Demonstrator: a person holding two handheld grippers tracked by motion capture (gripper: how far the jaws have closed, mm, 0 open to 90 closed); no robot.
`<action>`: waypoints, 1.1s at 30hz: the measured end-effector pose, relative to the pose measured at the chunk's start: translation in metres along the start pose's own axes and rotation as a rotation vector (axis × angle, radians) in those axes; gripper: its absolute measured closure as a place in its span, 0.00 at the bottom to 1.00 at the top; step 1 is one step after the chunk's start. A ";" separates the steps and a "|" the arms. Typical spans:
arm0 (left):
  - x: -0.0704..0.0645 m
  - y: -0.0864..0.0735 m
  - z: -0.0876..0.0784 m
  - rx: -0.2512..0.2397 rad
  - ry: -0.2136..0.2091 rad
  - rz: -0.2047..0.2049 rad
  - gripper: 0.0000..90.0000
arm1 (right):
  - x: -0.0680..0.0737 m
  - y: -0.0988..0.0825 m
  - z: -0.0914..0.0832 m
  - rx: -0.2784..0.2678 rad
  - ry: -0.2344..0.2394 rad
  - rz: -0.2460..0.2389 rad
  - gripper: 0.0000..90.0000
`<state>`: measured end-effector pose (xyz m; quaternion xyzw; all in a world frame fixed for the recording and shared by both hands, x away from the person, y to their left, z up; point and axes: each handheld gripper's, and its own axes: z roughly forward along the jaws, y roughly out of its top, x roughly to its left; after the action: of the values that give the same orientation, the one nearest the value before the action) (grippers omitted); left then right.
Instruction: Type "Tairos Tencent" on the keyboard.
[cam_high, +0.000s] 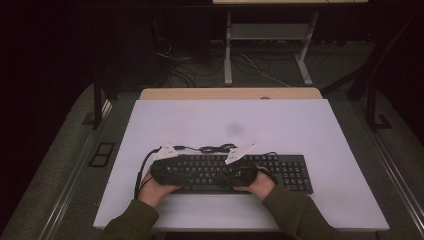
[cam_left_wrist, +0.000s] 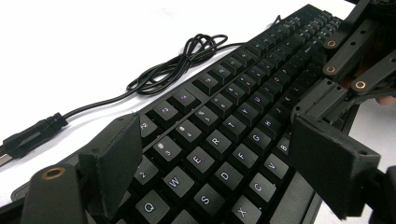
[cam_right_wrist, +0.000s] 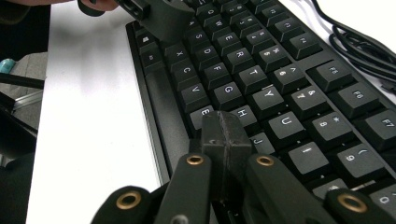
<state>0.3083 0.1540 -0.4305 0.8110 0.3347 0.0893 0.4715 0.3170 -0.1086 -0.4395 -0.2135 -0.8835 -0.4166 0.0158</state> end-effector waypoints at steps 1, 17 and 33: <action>0.000 0.000 0.000 -0.001 0.000 -0.001 0.19 | 0.000 0.000 0.000 -0.002 0.000 -0.002 0.99; 0.000 0.000 0.000 0.000 -0.007 0.011 0.20 | -0.007 -0.001 -0.011 -0.065 0.008 0.013 0.96; -0.007 0.001 -0.006 0.009 -0.045 0.031 0.45 | -0.021 -0.002 -0.023 -0.125 -0.033 0.057 0.68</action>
<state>0.3009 0.1539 -0.4252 0.8202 0.3117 0.0769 0.4736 0.3315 -0.1345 -0.4303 -0.2459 -0.8494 -0.4669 -0.0002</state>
